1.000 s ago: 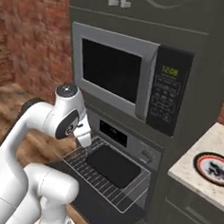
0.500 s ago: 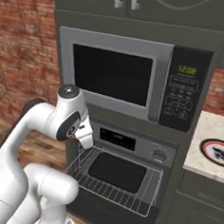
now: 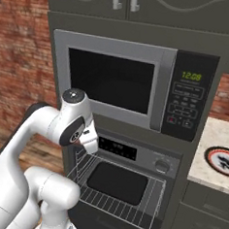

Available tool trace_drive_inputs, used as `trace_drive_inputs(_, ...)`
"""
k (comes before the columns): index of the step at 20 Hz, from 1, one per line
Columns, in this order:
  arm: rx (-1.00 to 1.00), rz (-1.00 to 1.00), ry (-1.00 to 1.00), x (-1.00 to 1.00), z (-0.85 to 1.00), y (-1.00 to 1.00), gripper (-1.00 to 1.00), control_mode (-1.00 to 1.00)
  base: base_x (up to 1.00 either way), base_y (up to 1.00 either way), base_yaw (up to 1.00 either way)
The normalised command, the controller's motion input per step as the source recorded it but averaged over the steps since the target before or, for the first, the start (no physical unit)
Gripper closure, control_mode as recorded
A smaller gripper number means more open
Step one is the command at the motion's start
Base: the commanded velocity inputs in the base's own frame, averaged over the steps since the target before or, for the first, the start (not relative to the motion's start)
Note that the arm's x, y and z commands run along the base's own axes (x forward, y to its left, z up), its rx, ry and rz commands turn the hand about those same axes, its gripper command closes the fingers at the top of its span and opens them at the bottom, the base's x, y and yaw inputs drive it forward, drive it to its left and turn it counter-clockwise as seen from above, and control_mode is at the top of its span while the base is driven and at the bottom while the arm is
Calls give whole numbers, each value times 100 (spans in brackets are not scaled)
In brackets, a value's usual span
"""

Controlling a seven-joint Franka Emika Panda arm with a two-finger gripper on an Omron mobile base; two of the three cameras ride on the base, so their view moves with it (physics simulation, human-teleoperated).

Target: Place the sweet potato on the rack of the oven.

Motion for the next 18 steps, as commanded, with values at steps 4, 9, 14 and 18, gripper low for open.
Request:
trace_drive_inputs(4,0,0,0,0,0,0,100,100,36,1,0)
trace_drive_inputs(9,0,0,0,0,0,0,100,100,17,16,-2)
trace_drive_inputs(14,0,0,0,0,0,0,100,100,6,3,0)
trace_drive_inputs(18,0,0,-4,-7,-25,18,100,-100,0,0,0)
